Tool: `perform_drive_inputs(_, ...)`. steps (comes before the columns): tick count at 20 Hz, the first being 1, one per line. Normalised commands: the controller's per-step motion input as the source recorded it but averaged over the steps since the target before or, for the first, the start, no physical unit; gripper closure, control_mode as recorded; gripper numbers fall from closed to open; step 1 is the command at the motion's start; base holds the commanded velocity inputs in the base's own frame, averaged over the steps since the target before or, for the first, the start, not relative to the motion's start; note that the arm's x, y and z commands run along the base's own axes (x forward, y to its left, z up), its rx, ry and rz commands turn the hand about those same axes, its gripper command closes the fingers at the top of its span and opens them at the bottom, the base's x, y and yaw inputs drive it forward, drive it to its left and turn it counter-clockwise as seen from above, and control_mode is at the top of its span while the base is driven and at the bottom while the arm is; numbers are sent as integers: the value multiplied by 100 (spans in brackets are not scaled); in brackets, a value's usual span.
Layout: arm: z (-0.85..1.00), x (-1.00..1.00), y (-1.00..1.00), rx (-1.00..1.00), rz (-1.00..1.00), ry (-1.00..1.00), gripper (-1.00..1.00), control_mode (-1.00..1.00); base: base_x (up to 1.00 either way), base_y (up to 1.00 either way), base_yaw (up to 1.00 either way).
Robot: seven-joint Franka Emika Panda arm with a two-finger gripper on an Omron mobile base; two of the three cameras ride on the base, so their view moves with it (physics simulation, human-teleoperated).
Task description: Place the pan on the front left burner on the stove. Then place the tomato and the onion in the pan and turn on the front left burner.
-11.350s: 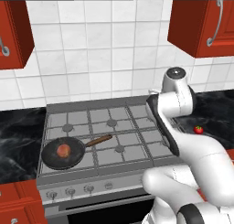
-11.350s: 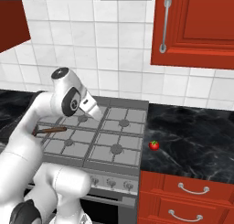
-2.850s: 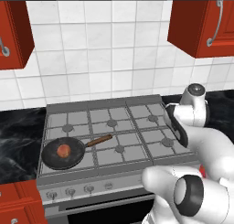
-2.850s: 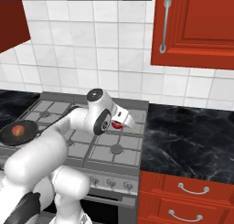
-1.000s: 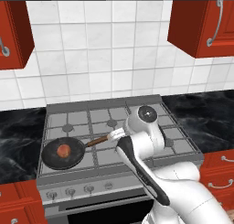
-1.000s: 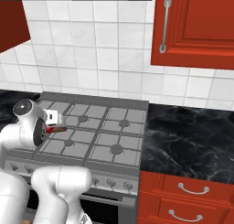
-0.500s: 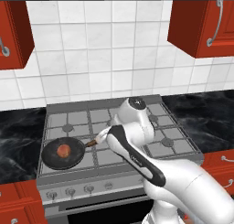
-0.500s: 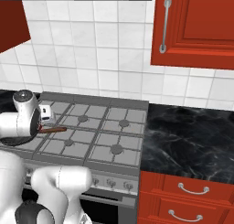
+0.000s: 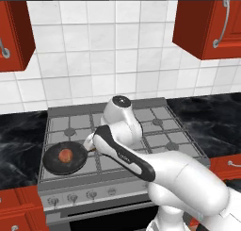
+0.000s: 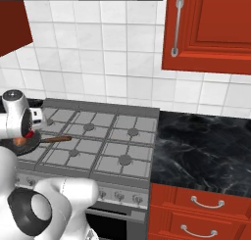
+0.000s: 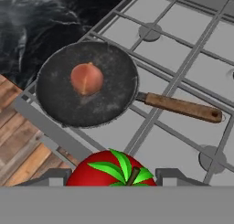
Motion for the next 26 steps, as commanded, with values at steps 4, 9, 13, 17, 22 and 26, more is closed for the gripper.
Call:
perform_drive_inputs(4, -36, 0, 29, -4, 8, 0, 100, -100, 0, 0, 0)
perform_drive_inputs(9, -39, 2, 22, -2, 12, -1, 100, -100, 0, 0, 0)
perform_drive_inputs(13, -21, 10, 19, 0, 11, -1, 100, -100, 0, 0, 0)
perform_drive_inputs(17, -9, 18, 22, 0, 9, 0, 100, -100, 0, 0, 0)
perform_drive_inputs(22, -12, 15, 21, 0, 8, 0, 100, -100, 0, 0, 0)
perform_drive_inputs(26, -12, 9, 7, -1, 4, 0, 100, -100, 0, 0, 0)
